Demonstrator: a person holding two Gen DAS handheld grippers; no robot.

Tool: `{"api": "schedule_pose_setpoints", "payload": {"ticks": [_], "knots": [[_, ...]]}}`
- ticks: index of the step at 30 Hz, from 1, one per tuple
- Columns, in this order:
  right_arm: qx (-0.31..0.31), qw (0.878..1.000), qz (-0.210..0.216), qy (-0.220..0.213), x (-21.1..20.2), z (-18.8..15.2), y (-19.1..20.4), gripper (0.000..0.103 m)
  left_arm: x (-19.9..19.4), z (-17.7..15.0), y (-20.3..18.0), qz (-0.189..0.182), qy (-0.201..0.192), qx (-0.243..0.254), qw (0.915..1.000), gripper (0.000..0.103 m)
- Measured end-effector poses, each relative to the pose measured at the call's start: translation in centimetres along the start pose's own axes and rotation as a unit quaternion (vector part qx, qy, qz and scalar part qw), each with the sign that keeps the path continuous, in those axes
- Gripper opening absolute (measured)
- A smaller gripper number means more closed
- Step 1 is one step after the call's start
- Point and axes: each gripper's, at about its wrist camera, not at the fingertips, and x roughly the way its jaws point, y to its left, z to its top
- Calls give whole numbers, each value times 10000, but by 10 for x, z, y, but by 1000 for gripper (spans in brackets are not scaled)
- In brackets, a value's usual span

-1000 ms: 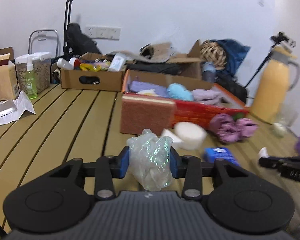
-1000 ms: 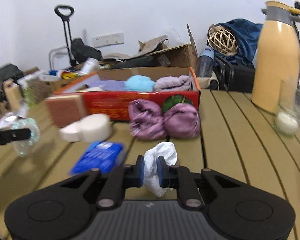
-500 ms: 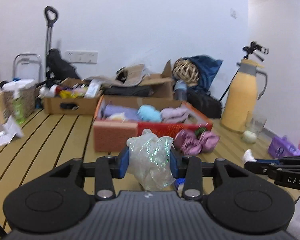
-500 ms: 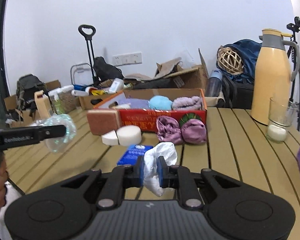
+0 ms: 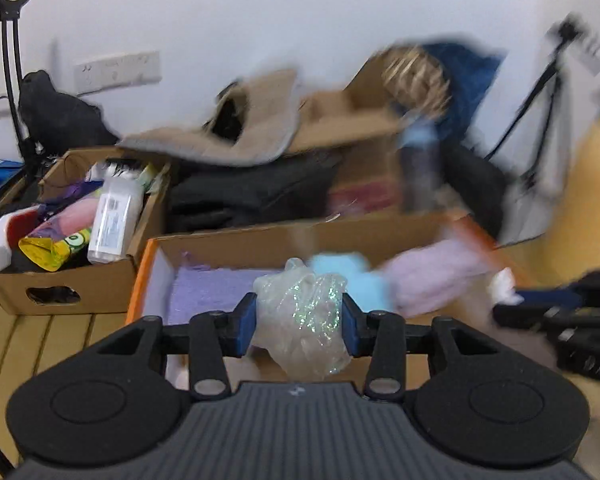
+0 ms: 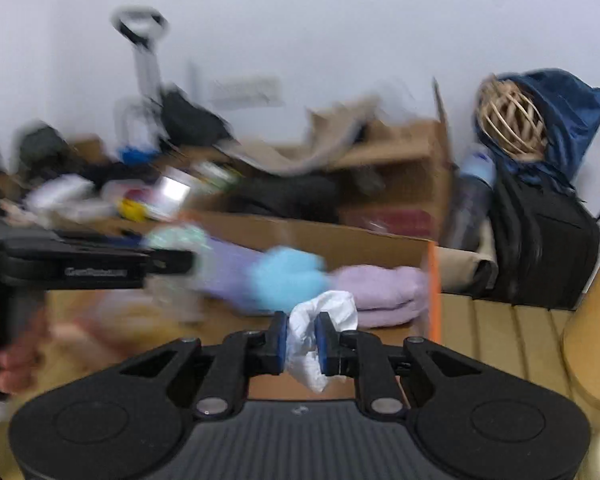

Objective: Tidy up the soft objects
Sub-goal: 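Carry the bag and tissue into the box and open both tools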

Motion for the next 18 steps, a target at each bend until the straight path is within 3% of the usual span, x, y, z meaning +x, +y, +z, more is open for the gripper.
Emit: {"api": "schedule_pose_setpoints", "payload": {"ticks": [3, 4, 5, 6, 7, 12, 18], "knots": [[186, 9986, -126, 472, 51, 13, -15, 18, 39, 1, 3, 33, 686, 73, 9976, 49], [199, 9979, -204, 589, 61, 15, -17, 18, 39, 3, 4, 9, 701, 64, 9975, 62], [145, 9972, -343, 654, 69, 18, -17, 25, 35, 4, 4, -57, 645, 161, 9978, 69], [100, 9968, -423, 665, 72, 17, -17, 36, 30, 5, 4, -68, 554, 278, 9981, 75], [78, 9966, -487, 655, 73, 19, -17, 39, 26, 6, 5, -35, 470, 361, 9982, 75], [79, 9982, -477, 353, 50, 33, -22, 46, 2, 15, 10, -137, 523, 404, 9977, 78], [-54, 9983, -575, -5, -14, 53, -20, 53, -58, 22, 12, -15, 165, 409, 9990, 80]]}}
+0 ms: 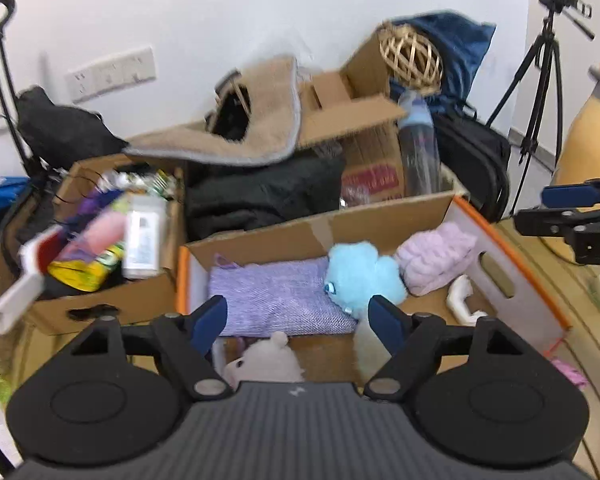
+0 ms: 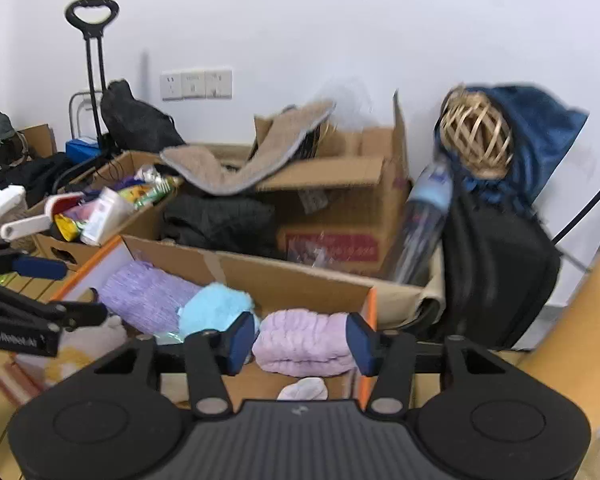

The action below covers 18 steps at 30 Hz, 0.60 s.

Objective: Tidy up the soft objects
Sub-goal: 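Carry the bag and tissue into the box and open both tools, then withdraw both tools from the box back over the table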

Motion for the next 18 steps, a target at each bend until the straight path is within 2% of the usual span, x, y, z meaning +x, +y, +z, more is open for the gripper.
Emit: {"api": "schedule_pose_setpoints", "payload": {"ticks": [3, 5, 7, 10, 13, 18], "knots": [[8, 9997, -120, -203, -38, -2, -3, 56, -52, -15, 1, -34, -465, -96, 9989, 82], [55, 9991, -83, -422, -72, -17, -2, 57, -93, -40, -1, 7, -915, -165, 9957, 85], [31, 9979, -3, -646, -106, -41, 2, 58, -133, -73, -4, 13, -1297, -265, 9912, 93], [-83, 9947, 237, -1000, -158, -91, 19, 74, -178, -121, -10, 32, -1563, -361, 9870, 95], [-93, 9929, 321, -1144, -199, -142, 42, 76, -218, -175, -23, 259, -1837, -444, 9816, 99], [-34, 9897, 278, -1401, -255, -225, 85, 77, -274, -256, -50, 286, -2184, -542, 9739, 103]]}}
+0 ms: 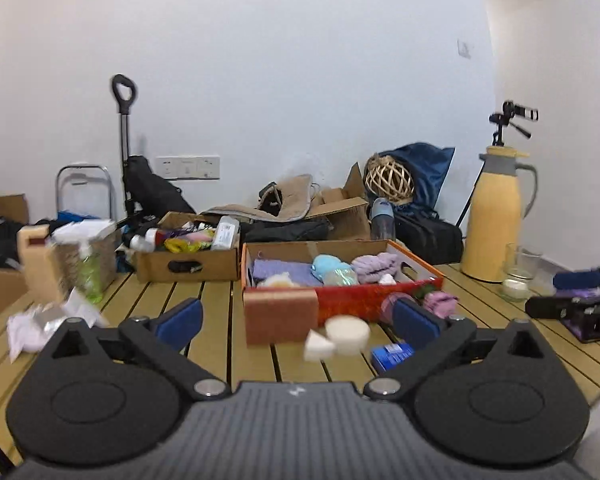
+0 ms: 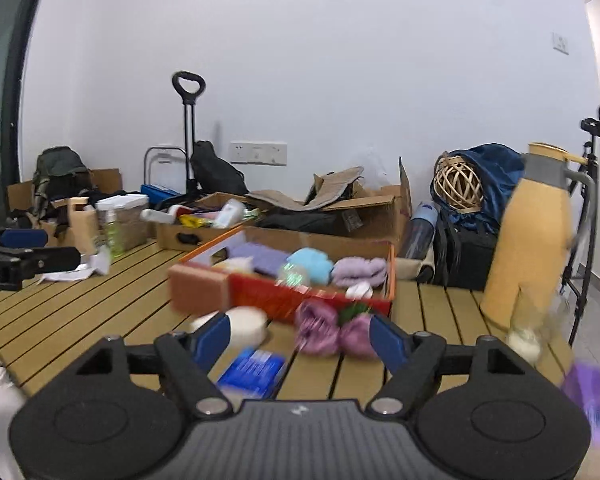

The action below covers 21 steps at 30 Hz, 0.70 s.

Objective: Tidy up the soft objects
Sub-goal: 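Withdraw both tools from the box back over the table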

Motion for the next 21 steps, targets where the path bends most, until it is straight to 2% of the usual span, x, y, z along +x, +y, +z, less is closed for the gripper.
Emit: {"api": "schedule_pose_setpoints", "payload": {"ticks": [2, 5, 7, 11, 16, 20, 21], "knots": [[41, 9999, -46, -98, -28, -23, 16, 81, -25, -17, -5, -52, 21, 47, 10000, 103], [38, 9997, -188, -146, -60, -48, 30, 83, -45, -34, -14, 179, 64, 216, 9996, 103], [136, 9998, -137, -81, -73, -57, 34, 83, -50, -37, -16, 99, 115, 319, 9994, 103], [29, 9997, -214, -80, -81, -62, 43, 83, -53, -39, -19, 197, 47, 352, 9992, 103], [34, 9997, -213, -68, -75, -62, 45, 83, -39, -43, -14, 216, 187, 327, 9991, 103], [132, 9998, -147, 44, -55, -63, 41, 82, -4, -44, -14, 118, 396, 393, 9984, 103], [153, 9998, -93, 87, -47, -62, 40, 81, 8, -44, -15, 100, 500, 468, 9976, 99]]}}
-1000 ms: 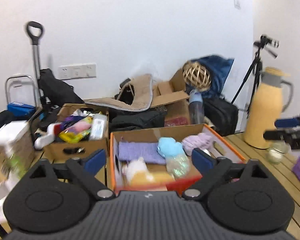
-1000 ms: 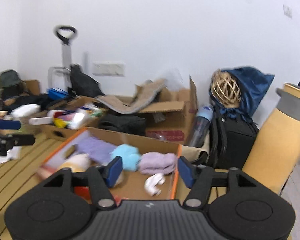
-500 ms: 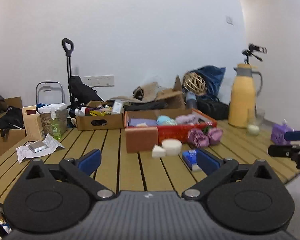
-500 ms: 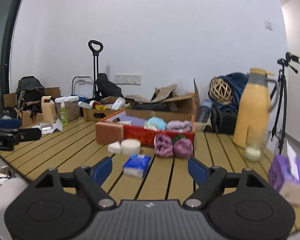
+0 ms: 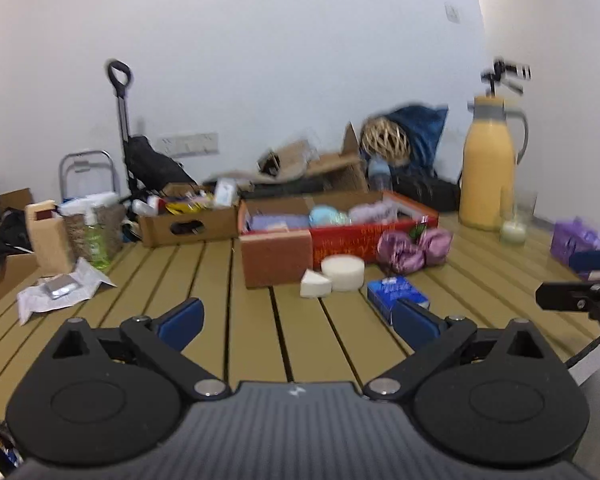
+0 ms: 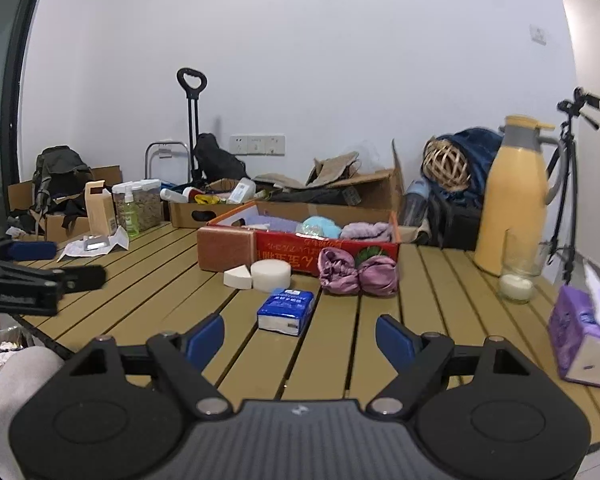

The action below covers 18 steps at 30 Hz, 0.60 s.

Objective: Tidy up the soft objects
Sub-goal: 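Withdraw both tools from the box back over the table, then grasp the white wedge sponge with the left tool while the right tool grasps the round sponge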

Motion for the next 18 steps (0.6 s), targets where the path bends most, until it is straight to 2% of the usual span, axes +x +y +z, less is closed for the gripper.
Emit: {"api": "schedule_pose_setpoints", "payload": {"ticks": [2, 4, 6, 8, 12, 14, 15, 16, 18], "knots": [[27, 10000, 61, 66, 17, 3, -4, 81, 30, 5, -4, -81, 129, 188, 9997, 90], [27, 9998, 76, 154, 38, 7, -6, 81, 64, 9, -6, -201, 316, 294, 9989, 77], [71, 9996, 146, 216, 59, 11, -9, 79, 103, 14, -5, -400, 558, 279, 9973, 70], [120, 9991, 241, 319, 83, 17, -13, 76, 141, 18, -2, -549, 749, 260, 9953, 69], [99, 9983, 403, 409, 127, 26, -17, 74, 204, 22, 0, -535, 1048, 275, 9927, 69], [67, 9979, 465, 444, 148, 33, -18, 73, 223, 20, 3, -617, 1168, 201, 9910, 60], [48, 9978, 493, 450, 159, 36, -19, 72, 230, 20, 6, -699, 1241, 114, 9897, 44], [32, 9977, 512, 447, 168, 40, -21, 72, 235, 19, 9, -866, 1325, -20, 9874, 34], [18, 9972, 584, 470, 188, 47, -23, 72, 238, 16, 15, -974, 1338, -178, 9860, 28]]}}
